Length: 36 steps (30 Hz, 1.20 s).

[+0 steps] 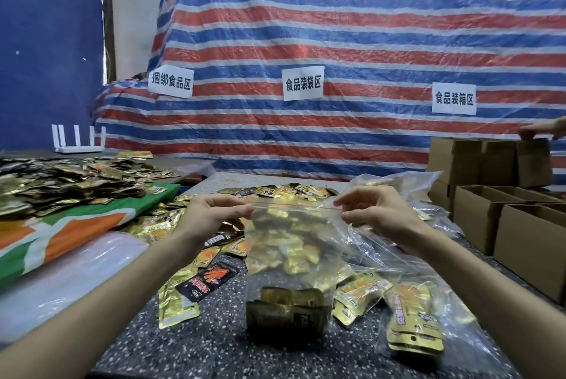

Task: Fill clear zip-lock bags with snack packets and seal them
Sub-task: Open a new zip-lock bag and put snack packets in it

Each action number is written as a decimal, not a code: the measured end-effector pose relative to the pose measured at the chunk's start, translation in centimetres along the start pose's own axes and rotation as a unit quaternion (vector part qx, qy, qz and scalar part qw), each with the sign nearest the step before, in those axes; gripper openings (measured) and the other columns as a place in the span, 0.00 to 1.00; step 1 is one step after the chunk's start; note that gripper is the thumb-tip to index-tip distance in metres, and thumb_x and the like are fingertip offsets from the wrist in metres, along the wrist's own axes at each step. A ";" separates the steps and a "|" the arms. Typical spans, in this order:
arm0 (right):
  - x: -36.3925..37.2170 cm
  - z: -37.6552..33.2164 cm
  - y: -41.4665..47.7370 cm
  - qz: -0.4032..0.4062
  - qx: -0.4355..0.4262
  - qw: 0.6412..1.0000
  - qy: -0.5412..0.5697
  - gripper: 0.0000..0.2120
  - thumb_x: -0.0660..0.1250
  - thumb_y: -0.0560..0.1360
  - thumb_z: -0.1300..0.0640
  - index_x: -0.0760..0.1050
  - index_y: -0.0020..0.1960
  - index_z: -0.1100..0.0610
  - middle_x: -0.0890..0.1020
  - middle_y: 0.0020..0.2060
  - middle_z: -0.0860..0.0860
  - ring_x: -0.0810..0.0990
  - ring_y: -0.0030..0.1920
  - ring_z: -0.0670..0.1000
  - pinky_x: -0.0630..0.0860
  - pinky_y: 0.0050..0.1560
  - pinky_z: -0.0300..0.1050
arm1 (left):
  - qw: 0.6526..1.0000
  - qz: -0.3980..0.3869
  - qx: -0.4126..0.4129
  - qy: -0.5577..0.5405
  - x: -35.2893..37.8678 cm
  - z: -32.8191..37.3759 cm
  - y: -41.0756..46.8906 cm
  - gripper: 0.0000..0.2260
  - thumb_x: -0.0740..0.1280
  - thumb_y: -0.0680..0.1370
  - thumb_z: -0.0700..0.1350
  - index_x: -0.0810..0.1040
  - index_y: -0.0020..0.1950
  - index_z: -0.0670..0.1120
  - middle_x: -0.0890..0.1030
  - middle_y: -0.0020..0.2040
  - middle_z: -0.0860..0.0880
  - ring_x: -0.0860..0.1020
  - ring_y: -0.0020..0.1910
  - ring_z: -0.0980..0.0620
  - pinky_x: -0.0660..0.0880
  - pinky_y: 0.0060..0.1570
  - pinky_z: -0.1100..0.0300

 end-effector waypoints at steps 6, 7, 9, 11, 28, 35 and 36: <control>1.5 -1.1 -0.2 0.028 -0.024 0.997 -0.073 0.08 0.72 0.70 0.59 0.81 0.50 0.54 0.83 0.43 0.52 0.80 0.45 0.48 0.73 0.42 0.36 | 0.996 0.065 0.062 0.003 0.6 -0.6 0.0 0.04 0.75 0.72 0.37 0.85 0.38 0.44 0.83 0.34 0.43 0.78 0.31 0.53 0.72 0.31 0.64; 1.8 -1.4 -0.2 0.018 -0.033 0.992 -0.117 0.16 0.71 0.67 0.49 0.80 0.53 0.52 0.82 0.45 0.50 0.79 0.47 0.47 0.72 0.43 0.38 | 0.995 0.067 0.069 0.005 0.7 -0.7 -0.1 0.04 0.75 0.72 0.37 0.85 0.38 0.44 0.83 0.33 0.44 0.78 0.31 0.53 0.71 0.30 0.65; 3.0 -2.4 0.0 -0.015 -0.060 0.978 -0.200 0.30 0.66 0.64 0.36 0.76 0.61 0.50 0.79 0.53 0.46 0.77 0.52 0.44 0.71 0.47 0.39 | 0.994 0.064 0.085 0.009 1.0 -0.7 -0.4 0.04 0.74 0.72 0.38 0.85 0.38 0.45 0.82 0.32 0.45 0.78 0.31 0.54 0.71 0.30 0.67; 4.7 -3.6 0.6 -0.039 -0.094 0.960 -0.262 0.30 0.67 0.70 0.35 0.75 0.65 0.52 0.78 0.58 0.46 0.76 0.56 0.45 0.72 0.53 0.40 | 0.993 0.058 0.102 0.011 1.4 -0.5 -0.7 0.06 0.74 0.72 0.37 0.85 0.37 0.45 0.82 0.31 0.47 0.78 0.30 0.55 0.71 0.30 0.69; 9.9 -6.9 2.4 -0.049 -0.167 0.916 -0.363 0.05 0.66 0.77 0.53 0.81 0.46 0.49 0.73 0.30 0.39 0.71 0.32 0.39 0.63 0.30 0.38 | 0.983 0.013 0.161 0.086 2.1 0.4 -2.1 0.05 0.73 0.71 0.47 0.85 0.44 0.48 0.85 0.40 0.44 0.81 0.36 0.47 0.79 0.38 0.49; 10.3 -6.9 2.3 -0.049 -0.174 0.915 -0.361 0.04 0.67 0.74 0.53 0.79 0.42 0.48 0.75 0.31 0.40 0.74 0.34 0.41 0.64 0.30 0.40 | 0.968 0.062 0.217 0.110 2.6 0.3 -2.2 0.16 0.74 0.74 0.35 0.84 0.37 0.57 0.83 0.33 0.51 0.79 0.31 0.57 0.76 0.34 0.62; 10.3 -6.8 2.3 -0.050 -0.173 0.916 -0.360 0.04 0.67 0.75 0.53 0.79 0.43 0.49 0.75 0.31 0.40 0.74 0.34 0.40 0.65 0.30 0.40 | 0.968 0.067 0.216 0.107 2.7 0.2 -2.2 0.16 0.74 0.74 0.35 0.84 0.37 0.57 0.83 0.33 0.51 0.79 0.31 0.56 0.76 0.34 0.62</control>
Point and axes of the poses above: each hand's wrist, its own y-axis towards the middle knuckle, its own x-axis out of the palm, z = x × y, the point moved 1 cm from there along y, towards the middle knuckle
